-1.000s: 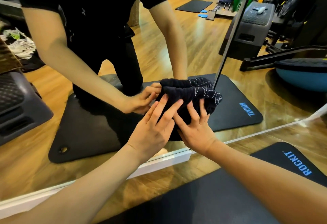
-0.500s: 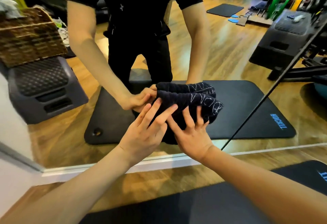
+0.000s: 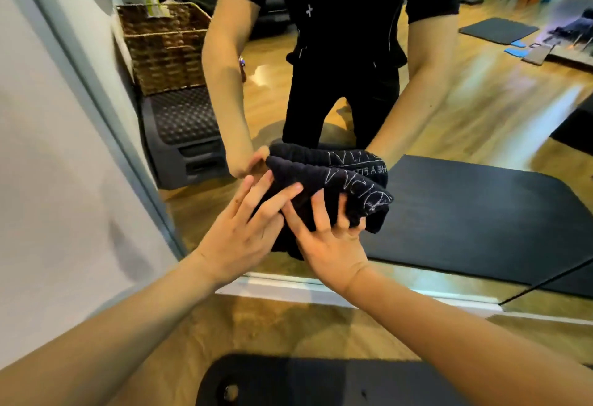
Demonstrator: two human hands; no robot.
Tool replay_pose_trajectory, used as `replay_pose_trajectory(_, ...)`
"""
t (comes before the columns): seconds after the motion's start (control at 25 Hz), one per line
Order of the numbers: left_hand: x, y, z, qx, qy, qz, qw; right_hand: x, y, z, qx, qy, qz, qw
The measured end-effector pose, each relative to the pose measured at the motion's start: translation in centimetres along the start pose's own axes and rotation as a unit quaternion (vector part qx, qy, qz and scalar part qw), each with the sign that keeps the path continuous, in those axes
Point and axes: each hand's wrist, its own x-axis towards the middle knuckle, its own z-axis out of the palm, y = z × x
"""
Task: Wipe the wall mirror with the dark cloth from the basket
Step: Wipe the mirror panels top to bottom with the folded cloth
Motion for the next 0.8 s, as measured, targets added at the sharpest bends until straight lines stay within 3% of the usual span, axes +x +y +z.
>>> replay_pose_trajectory(0.36,-8.2,-10.8,-3.4,0.07,-0.047,-0.012,0.996,6.8,-13.3,1.4,0.056,-0.055,0.041,0.996)
replay_pose_trajectory(0.8,-11.1,-12.3,-3.7,0.059,-0.068,-0.046,0.995,7.5,-16.9,2.6,0.041,-0.09,0.026,0.995)
